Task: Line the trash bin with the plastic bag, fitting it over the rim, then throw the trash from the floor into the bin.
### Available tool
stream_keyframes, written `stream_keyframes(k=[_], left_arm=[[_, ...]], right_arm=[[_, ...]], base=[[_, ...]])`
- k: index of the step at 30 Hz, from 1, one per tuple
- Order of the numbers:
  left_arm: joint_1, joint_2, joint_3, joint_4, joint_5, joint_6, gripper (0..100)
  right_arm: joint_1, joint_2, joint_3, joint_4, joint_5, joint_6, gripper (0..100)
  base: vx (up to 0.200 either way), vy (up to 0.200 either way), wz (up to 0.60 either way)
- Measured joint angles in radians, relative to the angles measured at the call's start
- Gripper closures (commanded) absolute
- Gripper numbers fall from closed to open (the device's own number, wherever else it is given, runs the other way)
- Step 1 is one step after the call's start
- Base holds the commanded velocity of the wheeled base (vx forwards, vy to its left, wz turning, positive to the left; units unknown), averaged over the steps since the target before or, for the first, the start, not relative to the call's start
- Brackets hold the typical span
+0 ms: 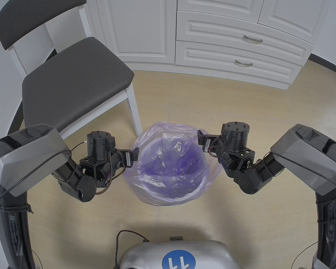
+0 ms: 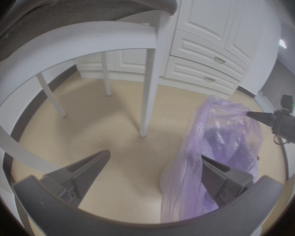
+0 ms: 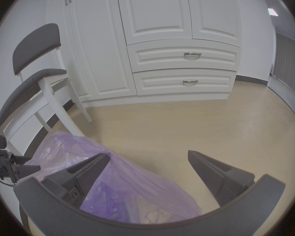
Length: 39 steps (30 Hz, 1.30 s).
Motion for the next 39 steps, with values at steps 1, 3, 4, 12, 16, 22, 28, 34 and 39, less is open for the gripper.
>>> stream_keyframes(k=[1,3,4,12,16,22,28,34,39], left_arm=[[0.002,0.009,-0.014,-0.002,0.021,0.000,0],[0.002,0.024,-0.035,-0.003,0.047,-0.001,0],[0.002,0.031,-0.045,-0.004,0.056,-0.001,0],[0.011,0.079,-0.111,-0.054,0.091,-0.004,0],[0.011,0.107,-0.138,-0.077,0.096,-0.005,0],[0.025,0.151,-0.176,-0.088,0.096,-0.023,0],[0.041,0.179,-0.186,-0.070,0.094,-0.027,0],[0.048,0.181,-0.169,-0.001,0.086,-0.025,0],[0.052,0.154,-0.143,0.002,0.084,-0.025,0]], right_arm=[[-0.001,0.014,-0.017,-0.011,-0.004,0.000,0],[-0.005,0.038,-0.051,-0.031,-0.015,0.001,0],[-0.007,0.051,-0.071,-0.043,-0.022,0.001,0],[-0.020,0.129,-0.165,-0.079,-0.041,0.002,0],[-0.028,0.165,-0.203,-0.091,-0.042,0.002,0],[-0.045,0.218,-0.259,-0.099,-0.042,0.005,0],[-0.063,0.260,-0.297,-0.091,-0.042,0.006,0],[-0.075,0.282,-0.300,-0.078,-0.038,0.004,0],[-0.076,0.277,-0.286,-0.079,-0.037,0.005,0]], base=[[0.000,0.000,0.00],[0.000,0.000,0.00],[0.000,0.000,0.00],[0.000,0.000,0.00],[0.000,0.000,0.00],[0.000,0.000,0.00],[0.000,0.000,0.00],[0.000,0.000,0.00],[0.000,0.000,0.00]])
